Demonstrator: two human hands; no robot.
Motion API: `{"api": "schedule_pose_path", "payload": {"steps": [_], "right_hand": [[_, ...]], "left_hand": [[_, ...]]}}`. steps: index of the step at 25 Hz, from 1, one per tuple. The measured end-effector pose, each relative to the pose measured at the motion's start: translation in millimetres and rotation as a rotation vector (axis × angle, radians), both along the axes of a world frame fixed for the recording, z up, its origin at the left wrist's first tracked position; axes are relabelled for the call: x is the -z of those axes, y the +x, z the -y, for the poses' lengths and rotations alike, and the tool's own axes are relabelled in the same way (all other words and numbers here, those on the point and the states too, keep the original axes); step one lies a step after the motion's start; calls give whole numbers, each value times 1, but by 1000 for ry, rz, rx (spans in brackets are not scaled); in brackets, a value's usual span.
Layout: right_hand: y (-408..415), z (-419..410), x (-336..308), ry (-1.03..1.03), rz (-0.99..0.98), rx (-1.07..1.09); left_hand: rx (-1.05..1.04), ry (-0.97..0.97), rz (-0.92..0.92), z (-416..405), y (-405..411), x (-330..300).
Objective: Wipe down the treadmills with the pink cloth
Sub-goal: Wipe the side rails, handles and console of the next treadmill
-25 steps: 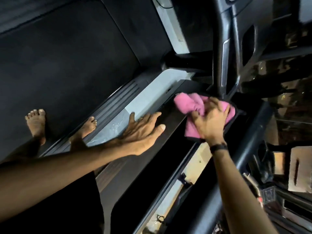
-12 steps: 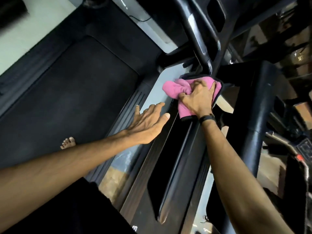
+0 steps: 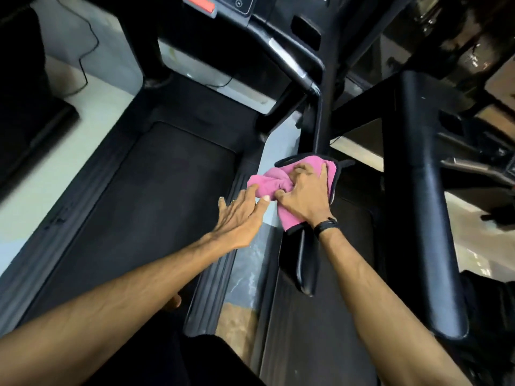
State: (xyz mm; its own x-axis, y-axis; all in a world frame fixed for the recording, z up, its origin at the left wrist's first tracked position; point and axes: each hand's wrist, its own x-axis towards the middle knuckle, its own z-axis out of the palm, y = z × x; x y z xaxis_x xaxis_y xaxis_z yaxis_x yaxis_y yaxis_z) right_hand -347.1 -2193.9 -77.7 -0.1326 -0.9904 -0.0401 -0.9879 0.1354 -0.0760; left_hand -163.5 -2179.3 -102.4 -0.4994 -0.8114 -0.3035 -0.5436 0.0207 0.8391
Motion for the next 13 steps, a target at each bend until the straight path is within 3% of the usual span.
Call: {"api": "schedule_pose_path", "payload": {"steps": [6, 13], "right_hand": [[40, -86, 2, -39, 94, 23], [86, -173, 4, -73, 163, 73]], "left_hand": [[48, -5, 37, -71, 33, -2], [80, -115, 107, -82, 86, -20]]}}
